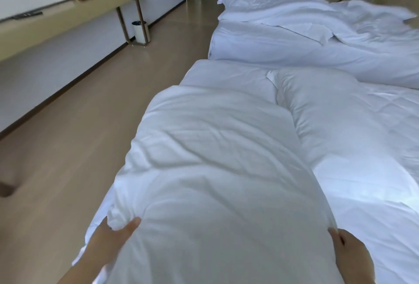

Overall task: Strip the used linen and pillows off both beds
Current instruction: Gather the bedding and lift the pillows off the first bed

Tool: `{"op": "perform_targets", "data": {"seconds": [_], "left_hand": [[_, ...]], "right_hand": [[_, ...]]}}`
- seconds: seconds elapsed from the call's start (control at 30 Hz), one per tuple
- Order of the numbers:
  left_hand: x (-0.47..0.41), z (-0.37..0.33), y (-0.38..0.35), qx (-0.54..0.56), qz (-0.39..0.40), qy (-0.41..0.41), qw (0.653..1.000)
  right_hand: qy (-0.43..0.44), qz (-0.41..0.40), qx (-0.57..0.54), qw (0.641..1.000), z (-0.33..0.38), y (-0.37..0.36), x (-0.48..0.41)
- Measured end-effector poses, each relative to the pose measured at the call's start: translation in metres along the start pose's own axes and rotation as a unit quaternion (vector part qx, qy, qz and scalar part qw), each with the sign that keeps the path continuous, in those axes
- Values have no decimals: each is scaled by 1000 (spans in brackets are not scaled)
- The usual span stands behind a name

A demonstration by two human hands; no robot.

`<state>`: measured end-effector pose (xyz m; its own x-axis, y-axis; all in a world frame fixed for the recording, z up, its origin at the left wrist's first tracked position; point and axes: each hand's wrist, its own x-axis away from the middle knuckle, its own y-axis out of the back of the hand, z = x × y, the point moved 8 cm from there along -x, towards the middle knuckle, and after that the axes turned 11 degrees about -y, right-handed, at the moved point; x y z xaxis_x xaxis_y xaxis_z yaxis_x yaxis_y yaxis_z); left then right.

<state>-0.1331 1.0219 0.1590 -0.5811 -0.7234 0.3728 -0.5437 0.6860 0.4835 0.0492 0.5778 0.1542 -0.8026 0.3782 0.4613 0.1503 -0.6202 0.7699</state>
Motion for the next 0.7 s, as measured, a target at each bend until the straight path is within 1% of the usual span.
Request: {"op": "perform_targets", "data": {"seconds": [0.03,0.1,0.13,0.2,0.23,0.27,0.33,0.37,0.4,0.43,0.53,0.6,0.67,0.7], "left_hand": [[8,5,3,1,-3,-7,1000],[16,3,8,19,2,-31,999],[15,-8,10,34,-3,-65,997],[11,-42,11,109,-17,-129,985],[6,-61,6,133,-23,-159,978],[0,-79,-2,114,-29,-194,974],[-17,-117,-29,-39,-32,-277,960],[-27,-130,-44,-126,-38,-302,944],[-40,-135,-57,-188,-41,-315,929],[-53,-136,-67,-226,-38,-321,919],[-93,-137,-80,-251,-37,-343,904],[-126,-142,-77,-256,-52,-348,900],[-158,-149,-82,-299,-44,-338,891],[-171,-151,-91,-330,-27,-340,880]], "right_hand": [[-19,13,14,1000,-6,1,0],[1,27,17,1000,5,5,1],[28,15,0,999,16,8,-1],[91,-10,-69,993,49,13,6],[131,-15,-85,988,68,12,11],[171,-11,-73,983,88,6,18],[216,19,12,976,123,-20,29],[222,32,58,973,135,-36,30],[218,43,102,970,144,-49,27],[209,52,137,967,152,-58,22],[183,57,171,966,169,-71,-7],[152,43,160,974,179,-71,-33],[115,28,150,982,188,-75,-59],[99,24,149,984,191,-78,-71]]}}
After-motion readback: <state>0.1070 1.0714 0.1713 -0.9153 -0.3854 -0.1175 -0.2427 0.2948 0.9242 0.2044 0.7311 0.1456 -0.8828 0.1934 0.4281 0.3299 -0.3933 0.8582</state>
